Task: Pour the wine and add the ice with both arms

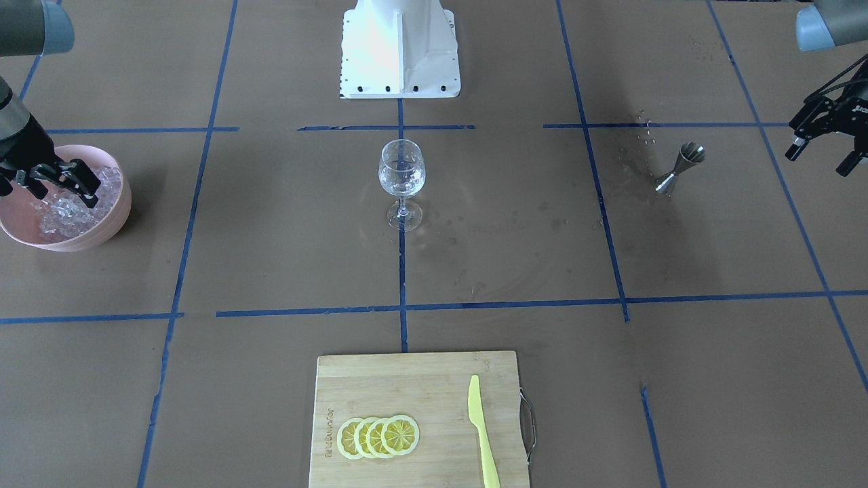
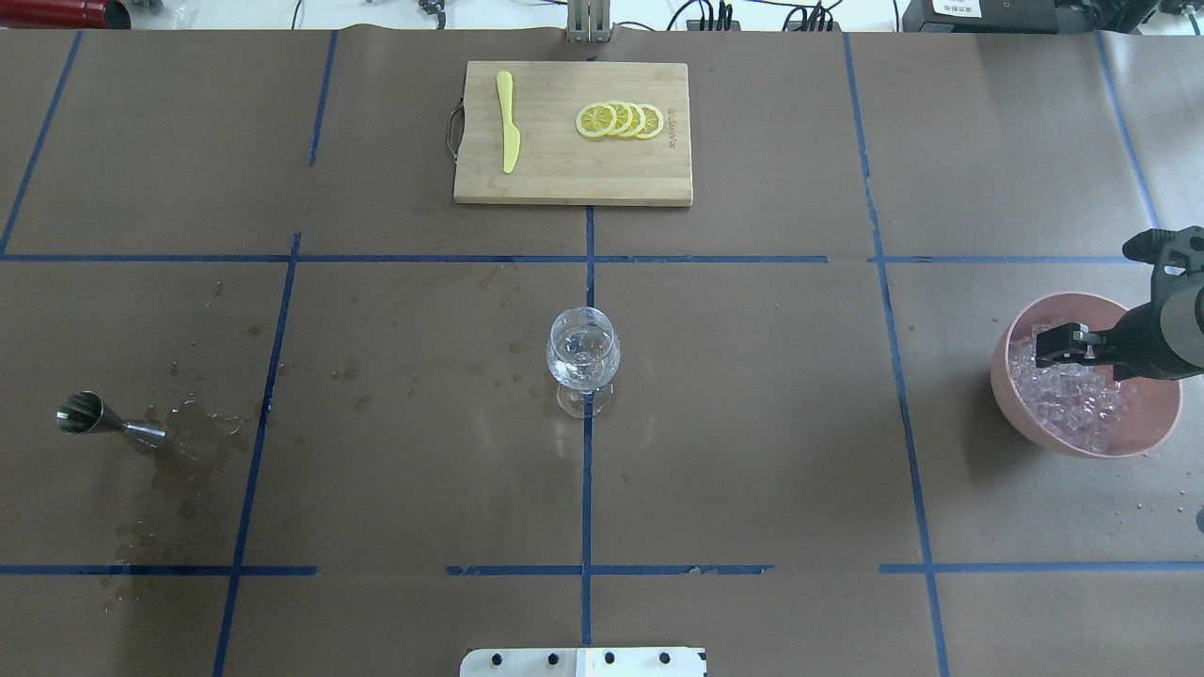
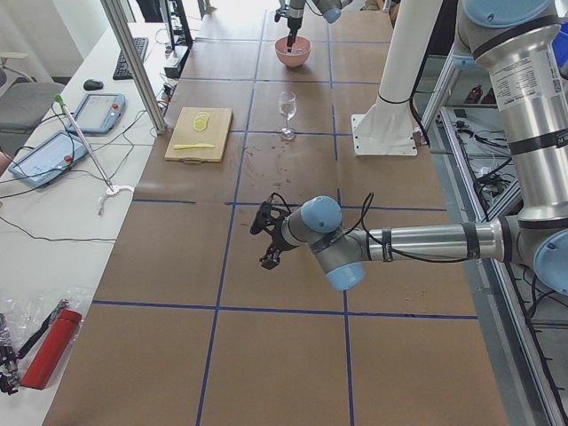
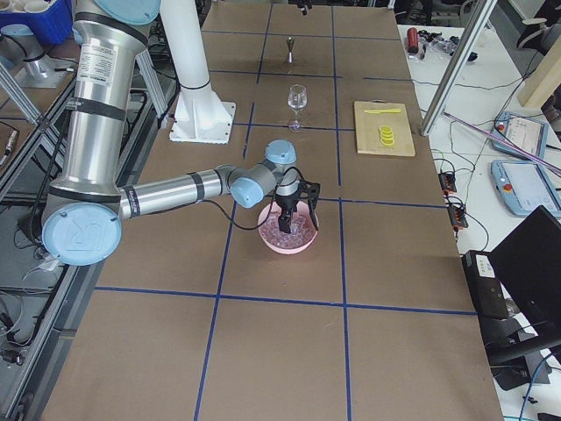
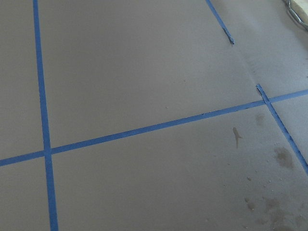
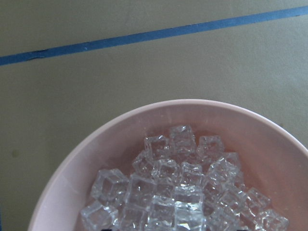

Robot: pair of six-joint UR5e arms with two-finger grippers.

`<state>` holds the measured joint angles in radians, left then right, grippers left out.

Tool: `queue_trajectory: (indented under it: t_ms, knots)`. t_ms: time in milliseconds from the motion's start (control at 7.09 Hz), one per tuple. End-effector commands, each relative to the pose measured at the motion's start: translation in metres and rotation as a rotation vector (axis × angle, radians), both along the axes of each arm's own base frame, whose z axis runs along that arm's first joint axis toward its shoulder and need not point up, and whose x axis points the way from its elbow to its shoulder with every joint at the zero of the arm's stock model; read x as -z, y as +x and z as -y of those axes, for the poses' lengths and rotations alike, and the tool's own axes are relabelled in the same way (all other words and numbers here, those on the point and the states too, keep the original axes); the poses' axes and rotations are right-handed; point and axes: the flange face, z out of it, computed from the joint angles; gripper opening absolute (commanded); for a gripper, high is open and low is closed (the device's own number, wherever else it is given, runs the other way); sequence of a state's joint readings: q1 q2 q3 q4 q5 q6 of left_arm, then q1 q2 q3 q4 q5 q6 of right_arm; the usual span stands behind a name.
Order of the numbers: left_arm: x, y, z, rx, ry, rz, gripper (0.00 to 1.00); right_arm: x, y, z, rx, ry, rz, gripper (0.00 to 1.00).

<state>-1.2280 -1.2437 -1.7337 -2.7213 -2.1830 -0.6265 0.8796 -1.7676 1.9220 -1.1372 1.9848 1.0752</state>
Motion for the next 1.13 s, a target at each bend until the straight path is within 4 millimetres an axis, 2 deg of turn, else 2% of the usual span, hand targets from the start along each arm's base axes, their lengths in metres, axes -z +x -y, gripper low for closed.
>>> queue_trajectory:
  t_ms: [0,141,282,564,705,846,987]
  knots:
    - [0.003,0.0,0.0,0.002,0.004,-0.003,1.0,-0.009,-0.001,0.0,-0.005,-0.006,-0.016,0.55]
    - [0.007,0.0,0.0,0.002,0.011,-0.006,1.0,-0.012,0.0,0.0,-0.009,-0.008,-0.024,0.39]
    - [0.007,-0.001,-0.001,0.004,0.008,-0.008,1.0,-0.011,0.001,0.0,-0.01,-0.006,-0.022,0.02]
    - [0.012,-0.001,-0.001,0.015,0.0,-0.021,1.0,-0.003,0.001,0.001,-0.01,0.007,-0.011,0.0]
    - [0.013,-0.002,-0.001,0.019,0.0,-0.021,1.0,0.008,0.003,0.001,-0.014,0.023,0.001,0.0]
    - [0.014,-0.003,-0.003,0.018,0.012,-0.025,1.0,0.038,0.012,-0.001,-0.024,0.062,0.042,0.0]
    - [0.014,-0.003,-0.005,0.018,0.016,-0.027,1.0,0.084,0.019,-0.008,-0.03,0.119,0.096,0.0]
